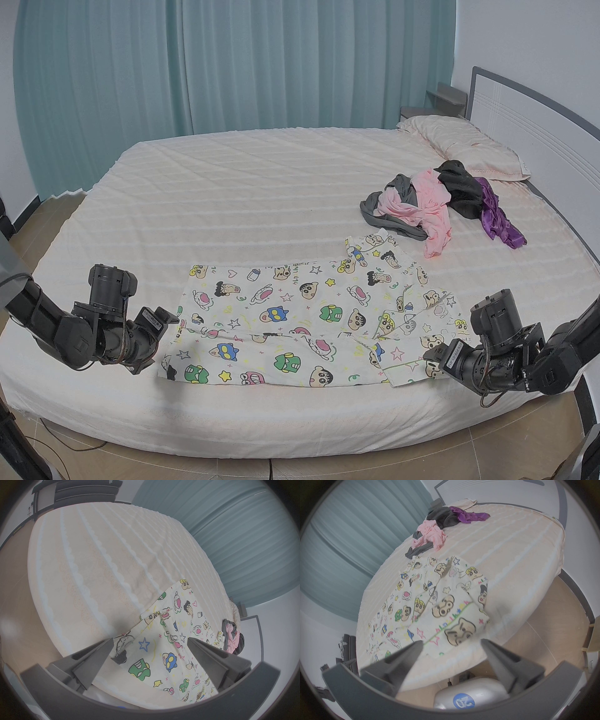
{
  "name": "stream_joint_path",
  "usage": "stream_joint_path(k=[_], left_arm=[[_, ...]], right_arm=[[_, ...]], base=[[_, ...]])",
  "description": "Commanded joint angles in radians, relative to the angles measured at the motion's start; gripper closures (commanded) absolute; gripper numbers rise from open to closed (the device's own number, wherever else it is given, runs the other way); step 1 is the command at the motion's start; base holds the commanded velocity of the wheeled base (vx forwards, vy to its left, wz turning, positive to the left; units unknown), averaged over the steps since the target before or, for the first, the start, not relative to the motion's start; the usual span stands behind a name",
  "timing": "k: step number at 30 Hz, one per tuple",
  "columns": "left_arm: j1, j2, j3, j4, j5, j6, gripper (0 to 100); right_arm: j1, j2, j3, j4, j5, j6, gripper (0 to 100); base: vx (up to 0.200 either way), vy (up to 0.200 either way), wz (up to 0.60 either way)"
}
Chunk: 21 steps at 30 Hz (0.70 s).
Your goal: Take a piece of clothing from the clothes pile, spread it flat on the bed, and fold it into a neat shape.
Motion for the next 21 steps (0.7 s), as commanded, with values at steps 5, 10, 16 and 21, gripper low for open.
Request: stream_joint_path(k=[5,10,16,21], left_arm=[[-0.022,0.0,0.006,0.001,0.001,-0.001,0],[-0.044,-0.018,0.02,0.0,0.001,-0.001,0],[-0.057,-0.028,0.032,0.0,-0.004,0.009,0],[-0.07,-0.018,0.037,-0.002,-0.015,0.032,0]], right_arm=[[0.012,-0.06,0.002,-0.001,0.006,-0.005,0],[0.021,0.017,-0.076,-0.001,0.056,-0.009,0],[0.021,0.123,-0.181,0.001,0.064,-0.007,0],[0.018,0.131,-0.197,-0.001,0.07,-0.007,0]], base=[[0.0,0.0,0.0],[0.0,0.0,0.0],[0.0,0.0,0.0],[0.0,0.0,0.0]])
